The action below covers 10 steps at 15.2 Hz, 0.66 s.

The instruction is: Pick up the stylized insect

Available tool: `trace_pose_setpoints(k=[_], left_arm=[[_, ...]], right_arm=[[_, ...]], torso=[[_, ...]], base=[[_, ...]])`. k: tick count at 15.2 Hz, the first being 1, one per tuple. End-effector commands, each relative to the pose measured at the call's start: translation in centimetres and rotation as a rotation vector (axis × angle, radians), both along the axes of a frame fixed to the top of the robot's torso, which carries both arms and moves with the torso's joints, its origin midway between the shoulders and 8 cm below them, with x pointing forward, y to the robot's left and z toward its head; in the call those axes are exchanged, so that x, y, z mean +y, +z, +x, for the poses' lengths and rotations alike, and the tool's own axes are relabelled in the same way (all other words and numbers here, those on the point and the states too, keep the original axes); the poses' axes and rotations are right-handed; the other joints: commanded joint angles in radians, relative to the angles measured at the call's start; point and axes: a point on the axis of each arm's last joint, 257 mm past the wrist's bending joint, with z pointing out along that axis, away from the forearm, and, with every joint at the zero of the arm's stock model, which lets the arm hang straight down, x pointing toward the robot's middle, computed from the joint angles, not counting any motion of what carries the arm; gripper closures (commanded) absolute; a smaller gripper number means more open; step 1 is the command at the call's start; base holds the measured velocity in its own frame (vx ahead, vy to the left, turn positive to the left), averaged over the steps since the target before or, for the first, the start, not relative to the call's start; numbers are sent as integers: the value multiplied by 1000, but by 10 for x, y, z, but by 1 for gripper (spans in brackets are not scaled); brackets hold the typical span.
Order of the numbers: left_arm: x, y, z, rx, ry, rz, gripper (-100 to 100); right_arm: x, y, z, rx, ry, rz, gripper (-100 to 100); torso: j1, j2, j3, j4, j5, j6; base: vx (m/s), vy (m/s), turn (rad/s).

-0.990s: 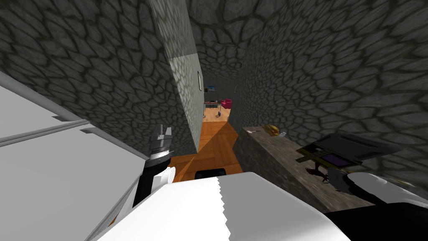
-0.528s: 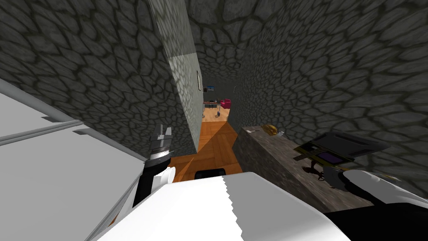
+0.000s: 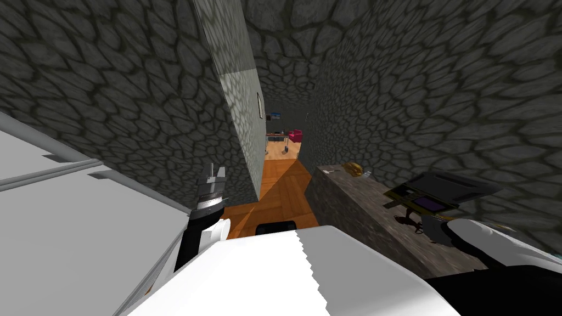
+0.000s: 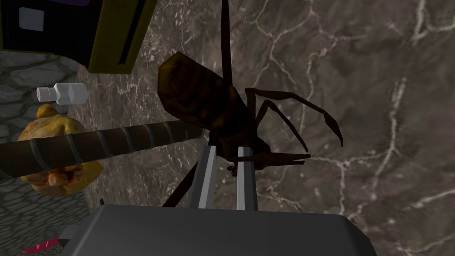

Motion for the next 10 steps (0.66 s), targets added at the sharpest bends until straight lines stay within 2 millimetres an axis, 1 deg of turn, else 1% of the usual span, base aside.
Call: trace_pose_setpoints(k=[1, 2, 3, 4, 6, 7, 10], left_arm=[[0, 0, 0, 0, 0, 0, 0], [0, 0, 0, 0, 0, 0, 0], [0, 0, 0, 0, 0, 0, 0], [0, 0, 0, 0, 0, 0, 0], [0, 0, 0, 0, 0, 0, 0], [0, 0, 0, 0, 0, 0, 0], [0, 0, 0, 0, 0, 0, 0]], right_arm=[[-1, 1, 0, 11, 4, -5, 100], [-1, 4, 4, -7, 0, -1, 100], [-2, 4, 2, 12, 5, -8, 100], [-1, 6, 6, -6, 1, -2, 100], [-3, 8, 3, 14, 5, -13, 100], [-4, 11, 7, -3, -1, -11, 100], [-4, 11, 5, 12, 4, -16, 100]], torso=[[0, 0, 0, 0, 0, 0], [0, 0, 0, 0, 0, 0], [0, 0, 0, 0, 0, 0], [0, 0, 0, 0, 0, 0], [1, 0, 0, 0, 1, 0], [0, 0, 0, 0, 1, 0], [1, 0, 0, 0, 1, 0]], base=[[2, 11, -9], [1, 12, -24], [2, 13, -25], [2, 16, -43], [1, 14, -21], [0, 13, -26], [1, 7, -12]])
